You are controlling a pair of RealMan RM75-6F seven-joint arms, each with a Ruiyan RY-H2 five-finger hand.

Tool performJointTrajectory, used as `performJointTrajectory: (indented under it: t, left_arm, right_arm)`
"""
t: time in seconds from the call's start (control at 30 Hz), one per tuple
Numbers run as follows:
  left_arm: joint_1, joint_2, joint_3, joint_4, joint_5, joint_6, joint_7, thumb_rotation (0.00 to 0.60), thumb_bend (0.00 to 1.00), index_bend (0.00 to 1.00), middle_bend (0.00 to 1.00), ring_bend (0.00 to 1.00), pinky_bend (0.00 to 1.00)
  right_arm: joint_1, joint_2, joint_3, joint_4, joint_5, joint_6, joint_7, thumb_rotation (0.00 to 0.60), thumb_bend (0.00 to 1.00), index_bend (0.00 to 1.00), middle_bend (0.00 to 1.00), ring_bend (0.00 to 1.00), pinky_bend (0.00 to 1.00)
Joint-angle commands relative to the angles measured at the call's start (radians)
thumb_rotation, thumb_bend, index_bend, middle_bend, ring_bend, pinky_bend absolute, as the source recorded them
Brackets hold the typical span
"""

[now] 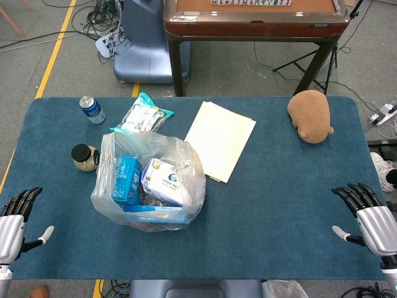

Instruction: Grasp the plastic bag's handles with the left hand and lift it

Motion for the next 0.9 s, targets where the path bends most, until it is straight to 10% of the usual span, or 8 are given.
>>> performJointTrajectory:
  t: [0.03,0.63,0.9]
  left_arm:
    - [0.000,0.000,0.002,0.001,0.002,-0.003,-0.002,0.600,0.22,0.09,0.09,0.07,0.08]
    - [-0.030,0.071,-0.021,0.021,0.060,-0.002,-0.193,0.599,0.23,0.09,0.09,0.08,0.08]
    - [-0.089,0.127,-0.051,0.049,0.111,-0.025,-0.382,0.335,0.22,0.11,0.09,0.08,0.08]
  right_arm:
    - [-0.001,-0.001,-0.001,0.000,0.001,0.000,0.001,0.600,0.15,0.21,0.21,0.12,0.12]
    - [-0.016,0.027,0.014,-0.027,-0.001,0.046,-0.019,0.600,0.15,0.21,0.21,0.12,0.12]
    - [-0.012,0.036,0.018,-0.051,-0.009,0.047,-0.042,0.600,0.15,0.21,0.21,0.12,0.12]
